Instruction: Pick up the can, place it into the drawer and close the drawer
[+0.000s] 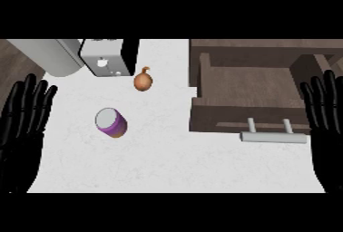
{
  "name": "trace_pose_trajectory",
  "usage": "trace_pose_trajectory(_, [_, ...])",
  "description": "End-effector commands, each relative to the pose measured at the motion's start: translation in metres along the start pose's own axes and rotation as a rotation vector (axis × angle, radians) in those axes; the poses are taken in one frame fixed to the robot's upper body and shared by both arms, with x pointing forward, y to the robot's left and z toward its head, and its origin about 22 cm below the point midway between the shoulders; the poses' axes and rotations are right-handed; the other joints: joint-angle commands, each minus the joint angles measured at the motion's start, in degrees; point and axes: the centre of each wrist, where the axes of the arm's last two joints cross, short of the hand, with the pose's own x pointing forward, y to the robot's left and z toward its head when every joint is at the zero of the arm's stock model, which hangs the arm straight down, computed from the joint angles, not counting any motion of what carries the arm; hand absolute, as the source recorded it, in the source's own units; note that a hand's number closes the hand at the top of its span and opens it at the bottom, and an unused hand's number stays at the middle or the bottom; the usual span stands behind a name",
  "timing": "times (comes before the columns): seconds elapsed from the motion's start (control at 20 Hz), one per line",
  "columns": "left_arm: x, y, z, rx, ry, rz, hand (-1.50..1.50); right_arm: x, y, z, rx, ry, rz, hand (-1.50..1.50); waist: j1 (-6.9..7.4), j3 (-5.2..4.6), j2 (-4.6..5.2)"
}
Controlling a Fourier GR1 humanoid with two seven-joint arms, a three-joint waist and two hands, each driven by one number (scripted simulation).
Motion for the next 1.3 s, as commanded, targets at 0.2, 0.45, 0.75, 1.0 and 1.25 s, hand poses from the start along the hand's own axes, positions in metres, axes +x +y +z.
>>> trace_pose_trajectory(0.2, [-0.009,0.002,-0.019,-0.509,-0.075,0.306,-1.5,0.0,0.003,-0.001,0.083,-0.011,-0.014,-1.5,-3.36,-1.49,0.31])
trace_pose_trajectory(0.45, [-0.04,0.064,-0.016,-0.645,0.235,0.209,-1.5,-0.02,-0.022,0.024,-0.175,0.255,0.066,-1.5,-3.91,-1.33,0.33])
trace_pose_trajectory(0.75, [-0.042,0.133,-0.052,-0.709,0.245,0.243,-1.5,-0.013,-0.048,0.037,-0.172,0.296,0.081,-1.5,-3.0,-1.2,0.0])
trace_pose_trajectory(1.0, [-0.019,0.168,-0.068,-0.725,0.24,0.248,-1.5,-0.015,-0.067,0.054,-0.185,0.286,0.058,-1.5,-2.42,-1.16,-0.12])
trace_pose_trajectory(1.25, [-0.032,0.193,-0.058,-0.723,0.262,0.256,-1.5,-0.005,-0.085,0.077,-0.177,0.267,0.069,-1.5,-2.49,-1.18,-0.12])
